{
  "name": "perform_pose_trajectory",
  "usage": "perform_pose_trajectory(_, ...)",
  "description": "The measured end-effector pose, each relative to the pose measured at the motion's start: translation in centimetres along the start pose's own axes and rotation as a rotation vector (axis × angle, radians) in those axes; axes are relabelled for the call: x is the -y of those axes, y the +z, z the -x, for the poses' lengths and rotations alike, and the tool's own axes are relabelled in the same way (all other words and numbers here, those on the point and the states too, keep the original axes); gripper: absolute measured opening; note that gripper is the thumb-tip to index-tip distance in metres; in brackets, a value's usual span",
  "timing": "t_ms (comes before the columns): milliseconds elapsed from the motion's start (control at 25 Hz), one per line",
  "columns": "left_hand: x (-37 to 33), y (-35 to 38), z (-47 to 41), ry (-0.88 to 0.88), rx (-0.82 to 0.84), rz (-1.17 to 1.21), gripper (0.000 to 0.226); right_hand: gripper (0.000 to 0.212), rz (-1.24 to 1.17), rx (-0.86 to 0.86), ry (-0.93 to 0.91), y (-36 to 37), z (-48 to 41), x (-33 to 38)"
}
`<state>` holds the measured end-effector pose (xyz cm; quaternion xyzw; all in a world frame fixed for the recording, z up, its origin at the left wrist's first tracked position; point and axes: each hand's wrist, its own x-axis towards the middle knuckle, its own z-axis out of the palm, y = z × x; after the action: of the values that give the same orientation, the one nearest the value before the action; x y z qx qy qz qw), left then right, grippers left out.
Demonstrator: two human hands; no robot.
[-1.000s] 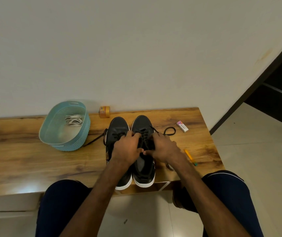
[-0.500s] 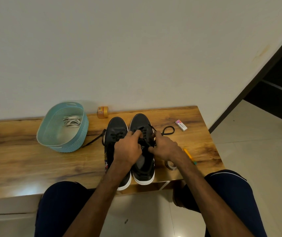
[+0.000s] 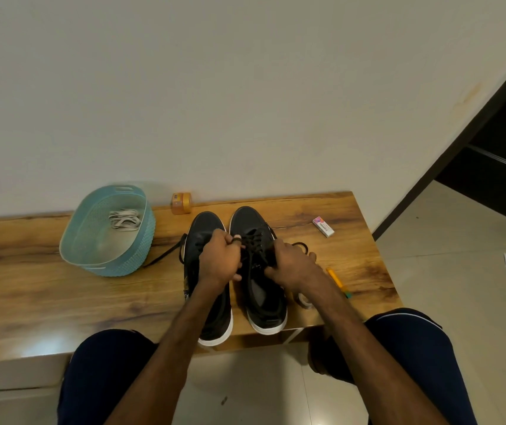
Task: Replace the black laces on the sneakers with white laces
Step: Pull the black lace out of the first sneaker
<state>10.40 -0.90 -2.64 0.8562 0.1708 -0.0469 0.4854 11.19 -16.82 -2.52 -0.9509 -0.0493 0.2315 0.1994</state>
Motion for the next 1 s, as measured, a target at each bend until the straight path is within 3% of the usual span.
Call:
perform_pose_trajectory(40, 0.0, -0.3, 0.0, 0.021, 0.039, -0.022, 0.002, 0.050, 0.019, 0.003, 0.003, 0.0, 0.0, 0.0)
perform_pose_trajectory(120, 0.3, -0.4, 0.1, 0.237, 0.128, -0.391, 0.016, 0.049, 0.036, 0.001, 0.002, 0.0, -0.1, 0.0)
perform_pose_trajectory(160, 0.2, -0.2, 0.3, 0.343, 0.131, -0.576, 0.019, 0.047, 0.040, -0.003, 0.001, 0.1, -0.1, 0.0)
perform_pose_trajectory(240, -0.1, 0.1, 0.6, 0.473, 0.109, -0.711, 0.018, 0.045, 0.052, -0.007, 0.001, 0.1, -0.1, 0.1)
perform_pose_trajectory(480, -0.5, 0.0, 0.5, 0.335, -0.062, -0.506, 0.024, 0.050, 0.042, 0.006, 0.004, 0.2, -0.1, 0.0)
perform_pose_trajectory(640, -0.4, -2.6, -1.0, 0.050, -0.186, 0.125, 0.021, 0.054, 0.038, 0.026, -0.003, 0.0, -0.1, 0.0)
perform_pose_trajectory(720, -0.5, -3.4, -1.0, 0.219, -0.253, -0.103, 0.010, 0.051, 0.052, 0.025, -0.009, 0.0, -0.1, 0.0)
perform_pose_trajectory(800, -0.5, -2.3, -0.2, 0.476, -0.115, -0.449, 0.017, 0.050, 0.068, 0.019, -0.009, 0.0, -0.1, 0.2)
perform_pose_trajectory(840, -0.7, -1.2, 0.3, 0.524, -0.015, -0.608, 0.025, 0.050, 0.076, 0.014, -0.005, 0.0, -0.1, 0.3)
perform_pose_trajectory(920, -0.7, 0.8, 0.9, 0.504, 0.078, -0.837, 0.033, 0.049, 0.093, 0.006, 0.000, 0.1, -0.1, 0.4)
perform_pose_trajectory(1000, -0.9, 1.3, 0.7, 0.451, 0.058, -0.858, 0.030, 0.049, 0.094, 0.004, 0.002, 0.2, -0.1, 0.5)
